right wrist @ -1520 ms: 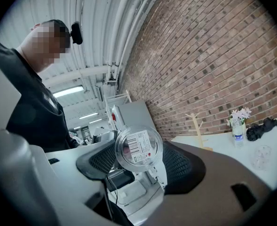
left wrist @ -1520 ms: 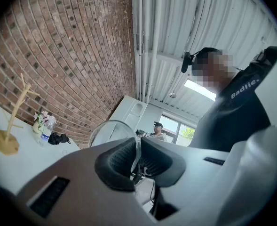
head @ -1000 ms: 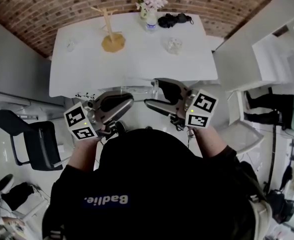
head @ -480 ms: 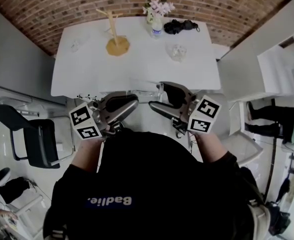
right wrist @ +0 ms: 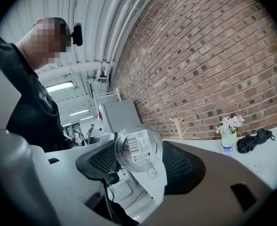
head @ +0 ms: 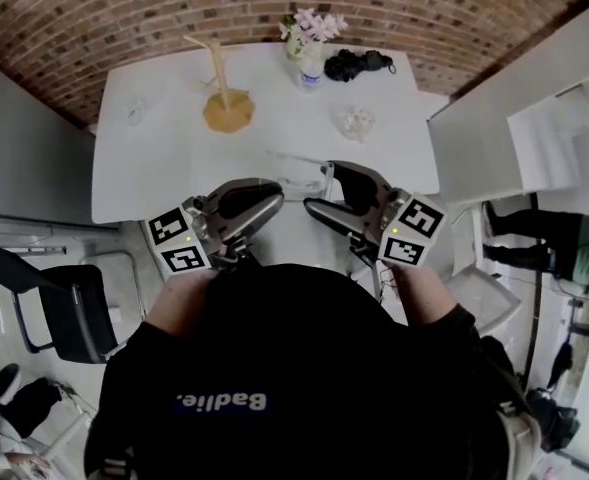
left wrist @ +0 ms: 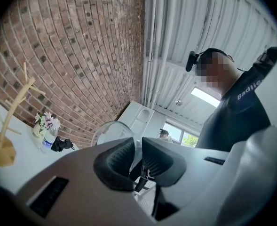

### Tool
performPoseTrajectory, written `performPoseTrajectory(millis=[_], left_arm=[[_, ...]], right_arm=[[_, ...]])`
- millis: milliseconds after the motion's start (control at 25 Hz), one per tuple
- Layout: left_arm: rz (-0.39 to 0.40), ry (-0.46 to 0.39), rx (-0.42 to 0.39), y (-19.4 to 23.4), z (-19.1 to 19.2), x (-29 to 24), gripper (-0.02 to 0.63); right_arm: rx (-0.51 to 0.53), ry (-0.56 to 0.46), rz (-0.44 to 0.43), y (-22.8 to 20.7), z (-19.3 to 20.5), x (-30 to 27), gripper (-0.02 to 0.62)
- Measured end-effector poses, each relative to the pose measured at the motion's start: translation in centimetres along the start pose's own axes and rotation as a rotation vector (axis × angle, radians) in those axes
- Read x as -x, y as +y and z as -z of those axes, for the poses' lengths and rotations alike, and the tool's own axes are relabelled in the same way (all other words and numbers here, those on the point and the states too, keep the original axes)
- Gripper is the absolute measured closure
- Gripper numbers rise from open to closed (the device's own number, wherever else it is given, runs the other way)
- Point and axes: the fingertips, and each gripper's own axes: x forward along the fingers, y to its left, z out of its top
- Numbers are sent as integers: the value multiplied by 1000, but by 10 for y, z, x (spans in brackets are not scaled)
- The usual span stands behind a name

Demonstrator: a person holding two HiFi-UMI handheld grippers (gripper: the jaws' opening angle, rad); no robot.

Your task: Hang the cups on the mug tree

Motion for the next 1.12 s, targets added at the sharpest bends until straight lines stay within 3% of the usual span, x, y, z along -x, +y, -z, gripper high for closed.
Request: performPoseTrajectory(millis=[640, 800, 1120], left_arm=[[168, -10, 133, 128, -74, 37, 560], [175, -9, 183, 145, -79, 37, 558], [183, -24, 202, 157, -90, 36, 555]], right_arm=[[-21, 10, 214, -73, -39, -113, 278], [-53, -1, 265, -85, -40, -122, 279], [-51, -14, 296, -93, -51, -129, 278]])
